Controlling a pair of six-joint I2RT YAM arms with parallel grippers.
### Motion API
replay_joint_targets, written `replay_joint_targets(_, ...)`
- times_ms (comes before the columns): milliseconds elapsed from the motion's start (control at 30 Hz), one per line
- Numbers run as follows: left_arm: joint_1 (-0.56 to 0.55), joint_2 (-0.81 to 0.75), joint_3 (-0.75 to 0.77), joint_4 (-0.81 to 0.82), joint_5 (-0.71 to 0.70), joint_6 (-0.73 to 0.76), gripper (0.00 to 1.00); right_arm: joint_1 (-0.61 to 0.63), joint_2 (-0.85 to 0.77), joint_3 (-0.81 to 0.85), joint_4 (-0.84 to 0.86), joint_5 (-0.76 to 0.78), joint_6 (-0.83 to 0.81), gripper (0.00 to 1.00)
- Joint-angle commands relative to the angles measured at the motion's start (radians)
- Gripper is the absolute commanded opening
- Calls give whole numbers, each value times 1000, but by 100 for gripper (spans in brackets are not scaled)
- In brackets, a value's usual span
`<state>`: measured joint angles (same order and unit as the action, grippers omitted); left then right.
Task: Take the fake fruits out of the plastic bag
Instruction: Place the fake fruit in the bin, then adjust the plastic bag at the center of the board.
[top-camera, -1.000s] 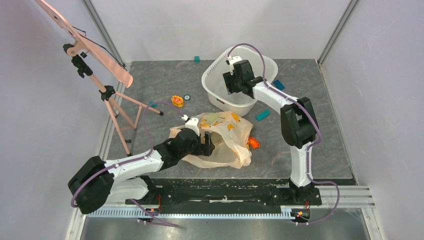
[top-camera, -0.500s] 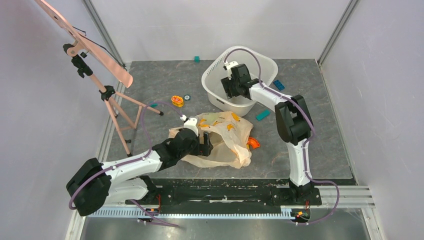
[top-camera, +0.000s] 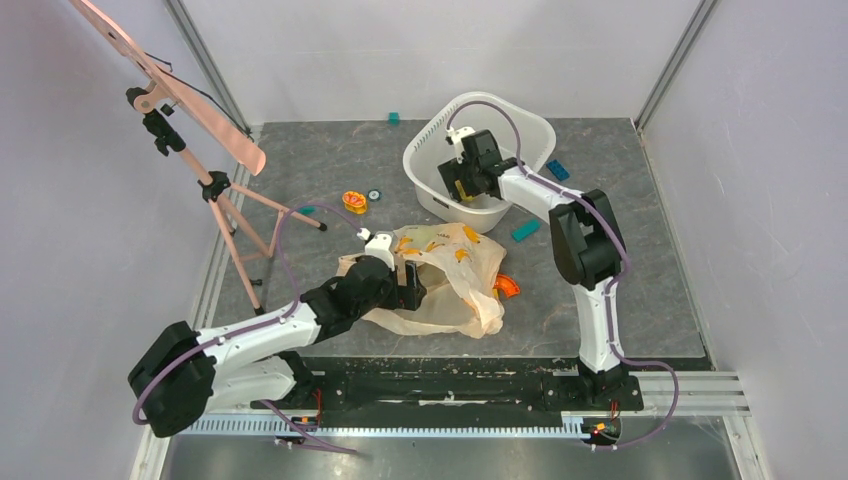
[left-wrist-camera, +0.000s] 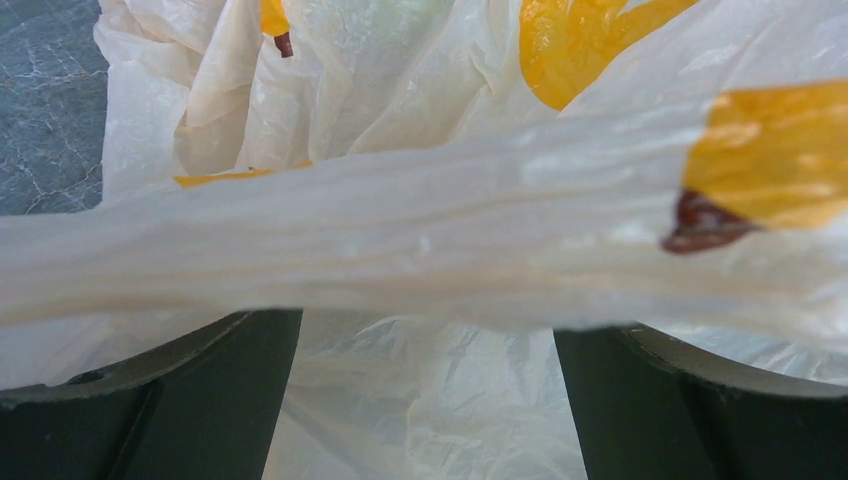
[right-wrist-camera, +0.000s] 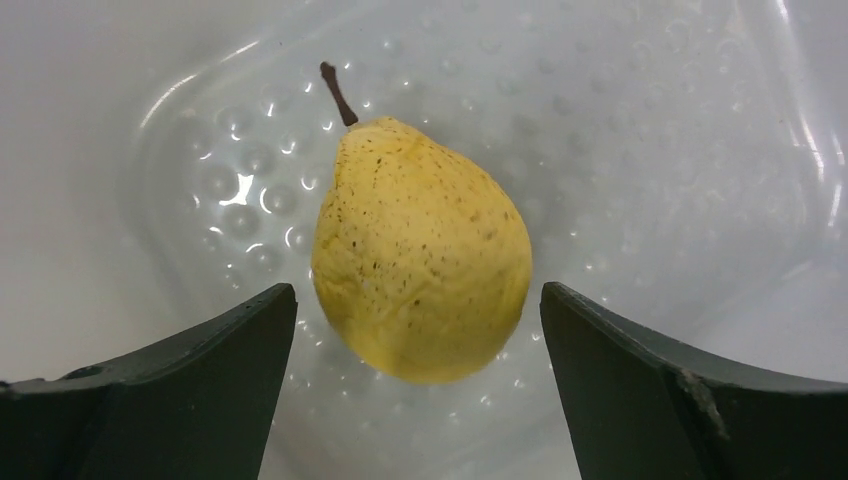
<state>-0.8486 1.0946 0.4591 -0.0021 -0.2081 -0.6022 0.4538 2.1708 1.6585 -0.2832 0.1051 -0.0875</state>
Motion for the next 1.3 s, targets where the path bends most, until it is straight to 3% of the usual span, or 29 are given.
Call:
replay_joint_targets(0, 2, -21, 28, 24, -11, -17, 100, -1, -140, 19, 14, -8, -15, 96)
replay_joint_targets(333, 2, -52, 60, 9, 20, 33, 100, -1, -445, -107, -5, -66, 55, 98)
replay_joint_targets(700, -41, 7, 146, 13, 58, 95, 88, -2, -1042, -709, 94, -139, 248, 87)
replay_joint_targets(867, -70, 36, 153, 24, 32, 78, 87, -1, -1260, -873, 148, -307, 313, 97)
replay_joint_targets(1100, -90, 80, 167, 27, 11, 59, 85, 32, -1349, -879, 157, -519, 445, 98)
replay_joint_targets(1267, -95, 120, 193, 25, -6, 46, 83, 228, -1305, -861, 70, -320, 418, 98)
